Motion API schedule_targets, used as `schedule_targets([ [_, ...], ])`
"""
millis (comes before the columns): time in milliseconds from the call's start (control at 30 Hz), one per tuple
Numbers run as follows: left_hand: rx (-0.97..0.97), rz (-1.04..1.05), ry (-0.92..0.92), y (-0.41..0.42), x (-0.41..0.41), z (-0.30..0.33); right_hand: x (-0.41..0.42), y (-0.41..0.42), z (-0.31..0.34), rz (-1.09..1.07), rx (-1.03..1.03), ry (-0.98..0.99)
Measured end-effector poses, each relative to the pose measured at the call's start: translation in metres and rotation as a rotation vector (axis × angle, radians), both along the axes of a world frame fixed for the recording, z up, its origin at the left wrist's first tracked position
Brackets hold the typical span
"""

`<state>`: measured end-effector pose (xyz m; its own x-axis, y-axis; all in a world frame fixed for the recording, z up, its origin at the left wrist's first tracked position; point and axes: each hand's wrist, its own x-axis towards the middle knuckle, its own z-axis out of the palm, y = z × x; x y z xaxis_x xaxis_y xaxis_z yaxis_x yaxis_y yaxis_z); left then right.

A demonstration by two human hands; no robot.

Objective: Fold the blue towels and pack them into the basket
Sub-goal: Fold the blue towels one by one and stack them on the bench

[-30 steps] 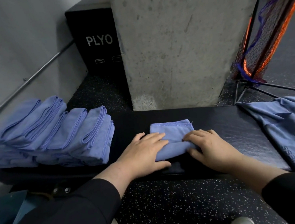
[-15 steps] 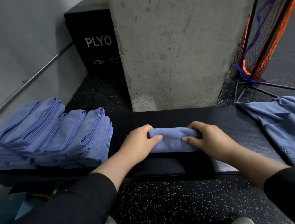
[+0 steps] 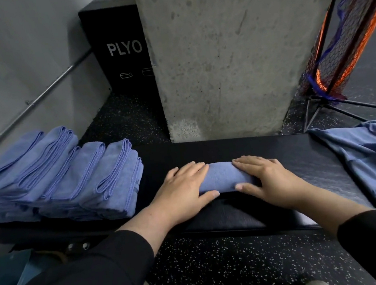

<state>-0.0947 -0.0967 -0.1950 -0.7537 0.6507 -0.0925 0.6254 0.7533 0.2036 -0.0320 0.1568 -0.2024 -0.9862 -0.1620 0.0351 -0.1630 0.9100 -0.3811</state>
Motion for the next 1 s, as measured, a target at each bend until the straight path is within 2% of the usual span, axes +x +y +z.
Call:
schedule_targets([
  [133,-0.009,0.035,-0.021,0.005,-0.001,0.001,-0.001,0.0,0.002,0.001,-0.019,-0.035],
  [267,0.052,0.081,-0.03,0.006,-0.002,0.008,-0.003,-0.007,0.012,-0.122,-0.242,-0.003],
  [333,0.165,0.153,-0.071,0.004,0.001,0.017,-0.006,-0.012,0.022,-0.197,-0.37,-0.016],
  [433,0.448,0.316,-0.32,-0.002,0.008,0.029,-0.009,-0.027,0.04,-0.274,-0.583,-0.009],
  [533,0.668,0.379,-0.457,-0.012,0.017,0.039,-0.014,-0.039,0.054,-0.345,-0.74,-0.004],
  [600,0.81,0.426,-0.546,-0.019,0.022,0.047,-0.017,-0.047,0.063,-0.374,-0.847,-0.085],
  [700,0.99,0.475,-0.682,-0.028,0.029,0.055,-0.018,-0.061,0.074,-0.342,-1.182,-0.302],
  [767,1.106,0.524,-0.765,-0.035,0.035,0.062,-0.016,-0.073,0.082,-0.291,-1.3,-0.414],
  [867,1.197,0.605,-0.833,-0.04,0.043,0.068,-0.012,-0.088,0.086,-0.26,-1.417,-0.501],
  [1000,1.149,0.654,-0.866,-0.055,0.051,0.067,-0.015,-0.11,0.081,-0.329,-1.489,-0.476],
])
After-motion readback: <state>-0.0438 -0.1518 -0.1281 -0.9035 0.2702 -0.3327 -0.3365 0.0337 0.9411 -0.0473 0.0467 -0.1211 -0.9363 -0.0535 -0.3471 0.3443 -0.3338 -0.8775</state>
